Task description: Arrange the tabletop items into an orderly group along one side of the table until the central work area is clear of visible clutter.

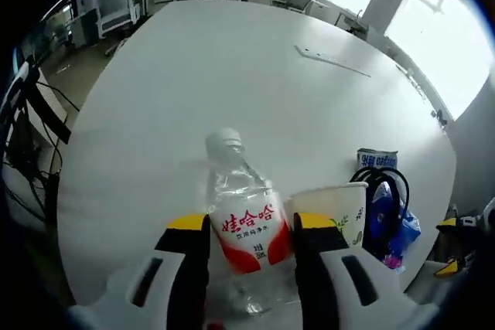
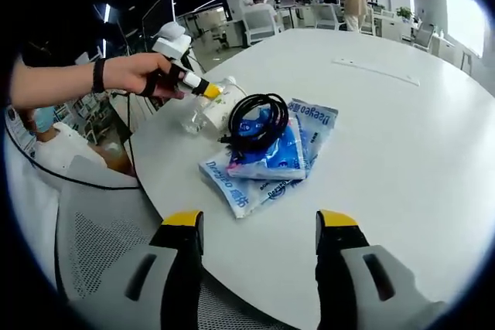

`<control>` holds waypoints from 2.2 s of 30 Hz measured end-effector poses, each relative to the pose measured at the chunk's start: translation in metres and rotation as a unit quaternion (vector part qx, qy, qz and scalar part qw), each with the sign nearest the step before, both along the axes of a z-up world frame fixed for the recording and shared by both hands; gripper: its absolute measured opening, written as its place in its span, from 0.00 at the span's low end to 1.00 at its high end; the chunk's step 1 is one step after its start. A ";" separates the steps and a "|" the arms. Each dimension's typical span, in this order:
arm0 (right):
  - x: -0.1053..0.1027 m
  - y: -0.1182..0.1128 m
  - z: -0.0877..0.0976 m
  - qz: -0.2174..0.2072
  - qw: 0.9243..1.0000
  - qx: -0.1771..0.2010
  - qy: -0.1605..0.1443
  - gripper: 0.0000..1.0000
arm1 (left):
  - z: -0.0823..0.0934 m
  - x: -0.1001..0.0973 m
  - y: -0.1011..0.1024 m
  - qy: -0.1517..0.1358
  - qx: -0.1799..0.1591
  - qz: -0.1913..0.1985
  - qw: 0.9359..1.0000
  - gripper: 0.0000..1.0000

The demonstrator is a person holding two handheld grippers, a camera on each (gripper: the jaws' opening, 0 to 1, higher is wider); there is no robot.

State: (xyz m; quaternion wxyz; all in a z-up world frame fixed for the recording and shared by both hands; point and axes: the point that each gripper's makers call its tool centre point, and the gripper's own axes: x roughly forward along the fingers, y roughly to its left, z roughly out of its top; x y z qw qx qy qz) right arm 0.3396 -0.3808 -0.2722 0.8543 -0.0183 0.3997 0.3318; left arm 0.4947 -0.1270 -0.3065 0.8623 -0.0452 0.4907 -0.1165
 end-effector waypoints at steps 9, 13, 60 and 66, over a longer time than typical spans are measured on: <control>-0.002 0.001 0.000 0.000 1.000 0.001 -0.002 0.57 | 0.002 -0.019 0.010 -0.006 0.031 -0.042 0.999 0.35; -0.002 0.004 -0.001 0.003 1.000 0.001 -0.002 0.57 | 0.001 -0.030 0.013 -0.004 0.035 -0.051 0.998 0.35; -0.009 0.005 -0.002 0.010 1.000 0.003 0.003 0.57 | -0.003 -0.039 0.008 0.031 0.047 -0.072 0.996 0.48; -0.010 0.004 -0.003 0.007 1.000 0.004 0.004 0.58 | -0.010 -0.038 0.004 0.047 0.054 -0.082 0.994 0.48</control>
